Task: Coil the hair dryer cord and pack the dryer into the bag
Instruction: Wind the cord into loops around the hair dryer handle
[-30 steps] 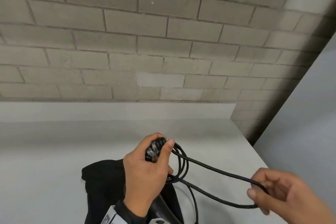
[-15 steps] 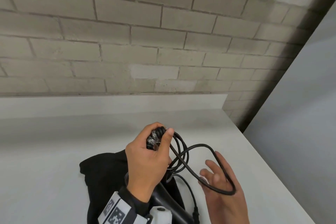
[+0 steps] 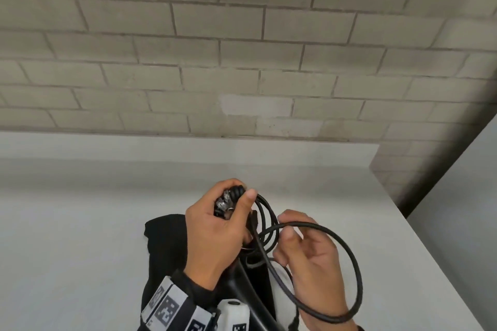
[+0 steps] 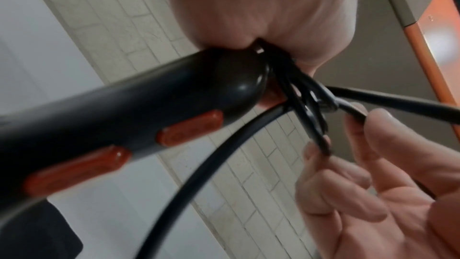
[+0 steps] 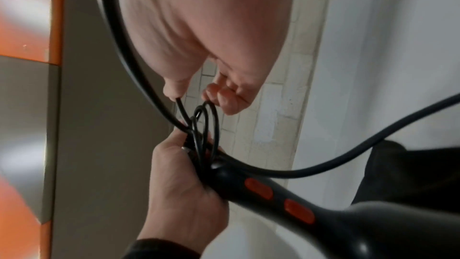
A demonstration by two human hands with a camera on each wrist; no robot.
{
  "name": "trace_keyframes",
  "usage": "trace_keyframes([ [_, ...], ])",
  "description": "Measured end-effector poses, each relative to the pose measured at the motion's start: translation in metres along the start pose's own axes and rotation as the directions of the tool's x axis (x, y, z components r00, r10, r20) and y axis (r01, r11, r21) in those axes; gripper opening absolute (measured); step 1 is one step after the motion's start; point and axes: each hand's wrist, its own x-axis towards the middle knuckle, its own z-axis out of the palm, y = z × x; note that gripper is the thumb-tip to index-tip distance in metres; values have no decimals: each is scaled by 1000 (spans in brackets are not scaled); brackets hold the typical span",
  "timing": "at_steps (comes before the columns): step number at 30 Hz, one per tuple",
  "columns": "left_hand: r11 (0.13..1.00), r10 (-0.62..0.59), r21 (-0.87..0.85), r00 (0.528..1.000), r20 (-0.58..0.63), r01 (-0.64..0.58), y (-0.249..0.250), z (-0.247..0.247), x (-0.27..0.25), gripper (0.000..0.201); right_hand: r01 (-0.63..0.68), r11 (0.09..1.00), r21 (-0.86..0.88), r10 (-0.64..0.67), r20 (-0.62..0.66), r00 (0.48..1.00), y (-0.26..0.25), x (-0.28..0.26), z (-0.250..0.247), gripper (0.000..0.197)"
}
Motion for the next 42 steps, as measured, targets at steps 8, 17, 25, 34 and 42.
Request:
trace_keyframes([
  [8, 998, -25, 50, 994, -106, 30, -3, 8, -1, 25, 37, 949, 312, -11, -84, 996, 1, -8, -34, 36],
  [17, 998, -47, 29, 976, -212, 54, -7, 2, 4, 16, -201, 965, 166, 251, -384, 889, -51, -20, -139, 17],
  [25, 995, -45, 84, 989, -142, 57, -5, 7, -1, 16, -377, 903, -206, 241, -484, 841, -56, -32, -193, 18],
  [34, 992, 21, 129, 988, -156, -1, -4, 5, 1, 20, 153, 657, -738, -413, -183, 892, -40, -48, -45, 7],
  [42, 996, 36, 88, 984, -173, -21, -8, 1, 0, 17, -93, 830, -550, 247, 213, 945, -7, -38, 13, 14],
])
